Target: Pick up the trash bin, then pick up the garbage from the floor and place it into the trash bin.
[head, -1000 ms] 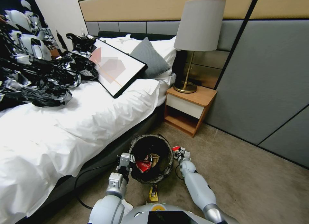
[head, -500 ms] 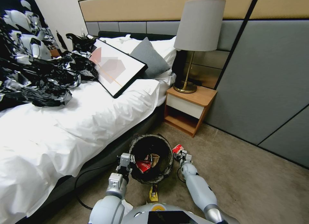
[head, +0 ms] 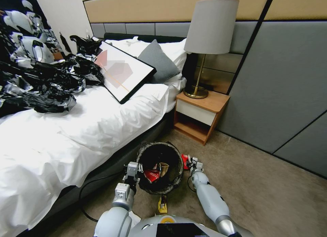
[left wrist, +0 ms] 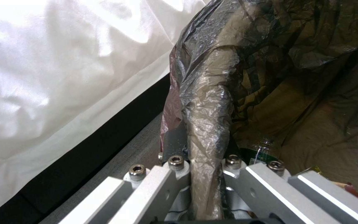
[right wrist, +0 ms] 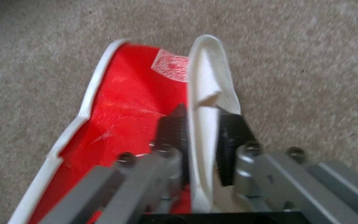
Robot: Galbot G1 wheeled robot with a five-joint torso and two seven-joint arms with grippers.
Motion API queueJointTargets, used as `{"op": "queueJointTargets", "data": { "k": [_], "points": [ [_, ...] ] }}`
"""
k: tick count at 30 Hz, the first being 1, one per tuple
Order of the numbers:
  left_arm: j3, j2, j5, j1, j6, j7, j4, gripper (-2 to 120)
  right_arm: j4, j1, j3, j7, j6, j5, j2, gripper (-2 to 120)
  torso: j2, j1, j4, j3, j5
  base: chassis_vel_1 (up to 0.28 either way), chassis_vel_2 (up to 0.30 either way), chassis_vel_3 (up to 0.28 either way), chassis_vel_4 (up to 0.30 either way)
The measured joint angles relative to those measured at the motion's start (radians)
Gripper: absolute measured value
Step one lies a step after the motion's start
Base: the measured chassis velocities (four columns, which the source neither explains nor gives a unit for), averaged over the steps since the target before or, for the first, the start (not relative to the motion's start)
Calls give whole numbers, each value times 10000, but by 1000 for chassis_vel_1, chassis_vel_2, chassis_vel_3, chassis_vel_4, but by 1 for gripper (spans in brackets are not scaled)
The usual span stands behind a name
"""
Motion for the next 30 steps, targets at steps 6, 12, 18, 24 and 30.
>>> {"op": "queueJointTargets", "data": {
  "k": [6, 12, 18, 24, 30],
  "points": [
    [2, 3, 0, 2, -8, 0, 1, 1, 66, -43, 4, -2, 88, -104, -13, 0, 0, 0, 0, 0, 0, 0, 0, 0, 0],
    [17, 20, 3, 2, -14, 6, -4, 1, 363, -160, 9, 26, 238, -191, -55, 0, 0, 0, 1, 0, 0, 0, 0, 0, 0],
    [32, 33, 11, -23, -14, 11, -12, 1, 1550, -583, 82, 250, 618, -511, -259, 0, 0, 0, -1, 0, 0, 0, 0, 0, 0],
    [38, 42, 12, -34, -14, 16, -17, 1, 3351, -1165, 248, 436, 1607, -1485, -425, 0, 0, 0, -1, -1, -3, 0, 0, 0, 0],
    [27, 62, 0, -31, -14, 17, -47, 1, 5694, -1858, 310, 473, 2390, -2038, -588, 0, 0, 0, -3, 0, -3, 0, 0, 0, 0]
  ]
}}
